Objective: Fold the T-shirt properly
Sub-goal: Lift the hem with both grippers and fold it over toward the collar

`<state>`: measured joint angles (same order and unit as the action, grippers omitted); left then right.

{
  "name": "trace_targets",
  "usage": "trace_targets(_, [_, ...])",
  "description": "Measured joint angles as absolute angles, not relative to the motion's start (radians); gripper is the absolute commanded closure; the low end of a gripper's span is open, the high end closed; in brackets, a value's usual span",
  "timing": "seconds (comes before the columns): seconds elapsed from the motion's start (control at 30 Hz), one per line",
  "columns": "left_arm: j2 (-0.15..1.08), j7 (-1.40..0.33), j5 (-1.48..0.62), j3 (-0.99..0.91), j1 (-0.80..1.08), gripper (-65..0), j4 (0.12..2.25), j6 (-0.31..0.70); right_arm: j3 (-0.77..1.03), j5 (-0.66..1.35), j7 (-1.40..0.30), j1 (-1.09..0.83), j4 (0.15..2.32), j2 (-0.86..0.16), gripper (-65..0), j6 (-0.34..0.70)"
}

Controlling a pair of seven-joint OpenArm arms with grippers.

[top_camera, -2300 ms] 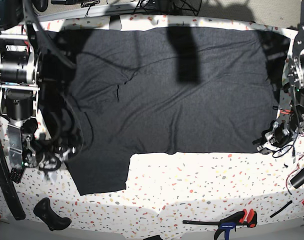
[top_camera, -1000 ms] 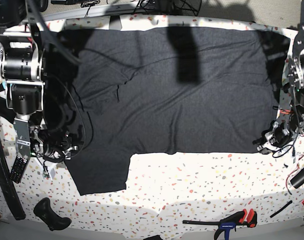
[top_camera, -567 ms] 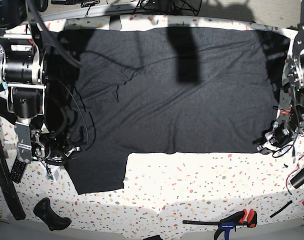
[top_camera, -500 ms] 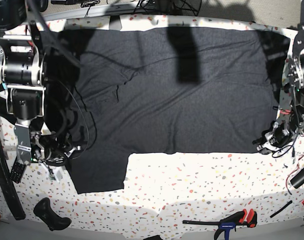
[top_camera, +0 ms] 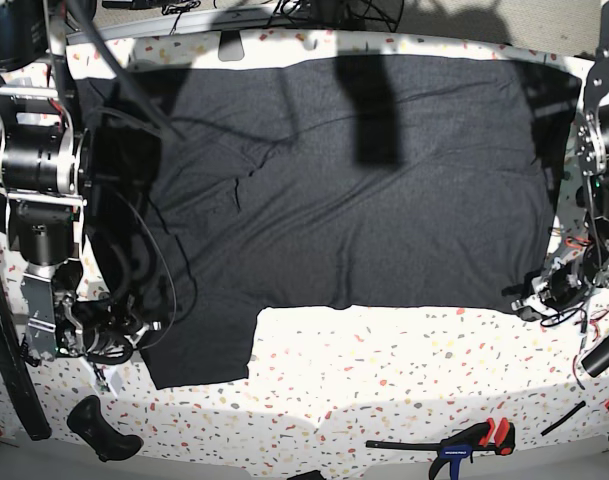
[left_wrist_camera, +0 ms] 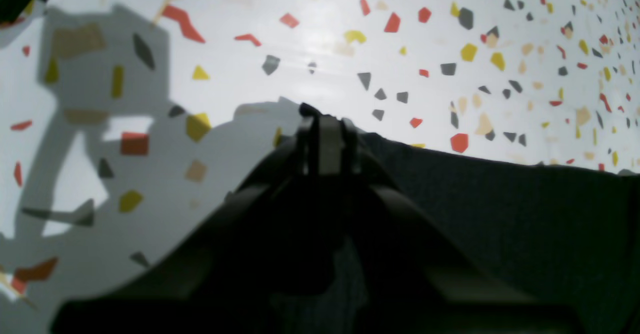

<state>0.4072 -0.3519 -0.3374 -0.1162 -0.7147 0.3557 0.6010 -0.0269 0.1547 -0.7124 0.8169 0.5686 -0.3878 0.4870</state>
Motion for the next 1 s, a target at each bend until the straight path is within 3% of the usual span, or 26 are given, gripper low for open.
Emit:
trace_targets(0.1, [0.411, -0.408, -0.408, -0.116, -0.715, 0.0, 0.392, 0.601, -0.027, 0.159, -0.762, 0.817, 0.62, -0.388, 0.0, 0.507])
trace_targets(0.23, [0.433, -0.496, -0.472, -0.115, -0.715, 0.0, 0.444, 0.601, -0.027, 0.168, -0.781, 0.817, 0.682, -0.39, 0.0, 0.633])
trace_targets(0.6, [0.474, -0.632, -0.595, -0.115, -0.691, 0.0, 0.562, 0.602, -0.027, 0.231, -0.871, 0.781, 0.884, -0.402, 0.0, 0.645])
trace_targets(0.83, [0.48, -0.638, -0.593, -0.112, -0.508, 0.0, 0.793, 0.601, -0.028, 0.237, -0.896, 0.657, 1.014, -0.455, 0.0, 0.652])
trace_targets(1.0, [0.509, -0.698, -0.6, -0.111, -0.421, 0.0, 0.996, 0.495, -0.03, 0.239, -0.92, 0.57, 1.118, -0.502, 0.0, 0.652])
